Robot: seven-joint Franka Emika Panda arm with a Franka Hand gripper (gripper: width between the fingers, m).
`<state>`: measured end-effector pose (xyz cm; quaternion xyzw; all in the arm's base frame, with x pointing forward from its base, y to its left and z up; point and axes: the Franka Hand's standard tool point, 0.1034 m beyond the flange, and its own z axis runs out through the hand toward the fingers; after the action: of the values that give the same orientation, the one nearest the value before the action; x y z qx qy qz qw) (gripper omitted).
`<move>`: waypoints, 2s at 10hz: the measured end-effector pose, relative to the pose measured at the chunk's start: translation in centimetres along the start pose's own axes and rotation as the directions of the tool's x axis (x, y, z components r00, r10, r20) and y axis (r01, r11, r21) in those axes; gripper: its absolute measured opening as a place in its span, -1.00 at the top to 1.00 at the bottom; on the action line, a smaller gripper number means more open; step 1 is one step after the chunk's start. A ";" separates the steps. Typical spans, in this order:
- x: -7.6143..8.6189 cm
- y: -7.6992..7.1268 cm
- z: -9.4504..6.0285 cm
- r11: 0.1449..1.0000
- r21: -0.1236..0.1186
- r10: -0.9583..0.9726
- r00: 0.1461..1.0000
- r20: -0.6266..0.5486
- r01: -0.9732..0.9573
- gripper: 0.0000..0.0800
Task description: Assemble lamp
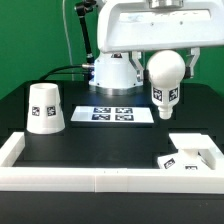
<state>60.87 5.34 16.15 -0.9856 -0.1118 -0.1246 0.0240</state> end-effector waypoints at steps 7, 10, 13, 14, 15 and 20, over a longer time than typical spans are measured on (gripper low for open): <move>1.7 -1.1 1.2 0.990 -0.044 -0.138 0.988 -0.069 0.136 -0.44; 1.8 -2.1 1.6 0.991 -0.043 -0.126 0.988 -0.091 0.123 -0.44; 2.1 -2.7 1.6 0.991 -0.044 -0.130 0.985 -0.111 0.126 -0.44; 2.3 -2.7 1.7 0.991 -0.051 -0.133 0.982 -0.137 0.127 -0.44; 2.2 -2.6 1.7 0.990 -0.055 -0.136 0.980 -0.147 0.129 -0.44; 2.3 -3.0 2.1 0.990 -0.060 -0.135 0.975 -0.174 0.127 -0.44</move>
Offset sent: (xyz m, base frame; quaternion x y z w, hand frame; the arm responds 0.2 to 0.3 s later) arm 0.0191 0.0160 -0.0072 -0.0134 0.0246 -0.0805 0.9964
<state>62.84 8.87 14.75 -0.9613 -0.1708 -0.2160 0.0014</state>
